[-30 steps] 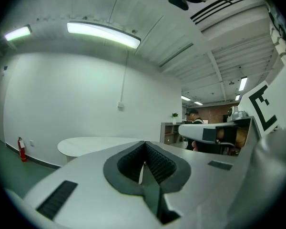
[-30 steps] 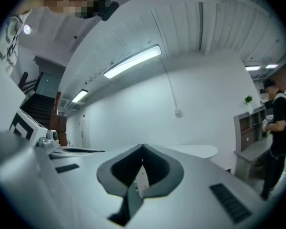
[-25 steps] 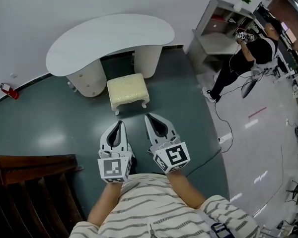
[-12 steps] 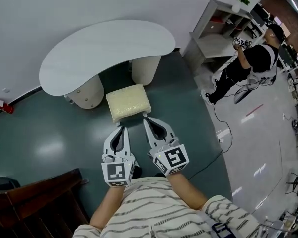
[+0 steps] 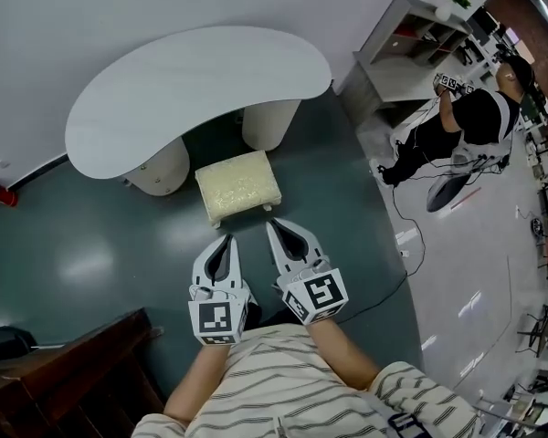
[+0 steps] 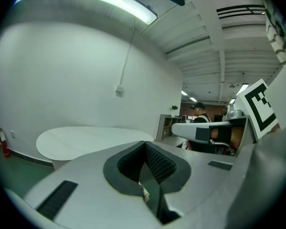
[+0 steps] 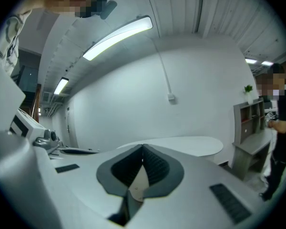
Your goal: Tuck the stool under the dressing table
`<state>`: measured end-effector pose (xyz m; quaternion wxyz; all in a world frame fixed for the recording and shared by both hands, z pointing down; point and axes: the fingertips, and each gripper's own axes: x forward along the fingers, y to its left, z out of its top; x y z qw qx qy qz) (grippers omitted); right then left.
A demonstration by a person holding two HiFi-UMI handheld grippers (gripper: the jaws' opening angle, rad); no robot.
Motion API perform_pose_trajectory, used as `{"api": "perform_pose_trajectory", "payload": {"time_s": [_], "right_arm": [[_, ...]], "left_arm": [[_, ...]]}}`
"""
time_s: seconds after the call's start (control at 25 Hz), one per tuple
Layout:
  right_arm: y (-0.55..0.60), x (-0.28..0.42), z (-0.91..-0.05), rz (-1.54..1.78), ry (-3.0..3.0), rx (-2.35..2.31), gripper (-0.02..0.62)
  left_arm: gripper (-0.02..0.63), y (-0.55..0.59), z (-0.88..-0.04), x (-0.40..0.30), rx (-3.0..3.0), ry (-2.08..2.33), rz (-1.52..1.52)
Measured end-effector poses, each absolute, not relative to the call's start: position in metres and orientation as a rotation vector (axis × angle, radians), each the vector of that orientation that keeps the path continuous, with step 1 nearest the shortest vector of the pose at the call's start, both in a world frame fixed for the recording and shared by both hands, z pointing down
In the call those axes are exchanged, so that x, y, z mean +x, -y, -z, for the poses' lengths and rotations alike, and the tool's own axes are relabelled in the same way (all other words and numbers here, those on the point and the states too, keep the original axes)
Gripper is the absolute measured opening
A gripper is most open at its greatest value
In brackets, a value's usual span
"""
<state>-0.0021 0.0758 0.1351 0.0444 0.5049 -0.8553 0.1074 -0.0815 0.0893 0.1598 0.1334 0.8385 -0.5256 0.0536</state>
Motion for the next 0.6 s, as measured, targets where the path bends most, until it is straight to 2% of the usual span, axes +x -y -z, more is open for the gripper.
{"api": "perform_pose_trajectory", "payload": {"time_s": [0.32,0.6], "right_arm": [[-0.069,-0.009,-0.160,-0.370,2.596,1.478,0.012],[-0.058,0.008,-0.185,-0.411,2.597,1.408,0.012]], "left_arm": [[0.006,-0.083,-0.187,-0.087,2.379,1.530,-0.190],[0.006,-0.071,-0.207,-0.065,2.360,1.550,-0.266]]}}
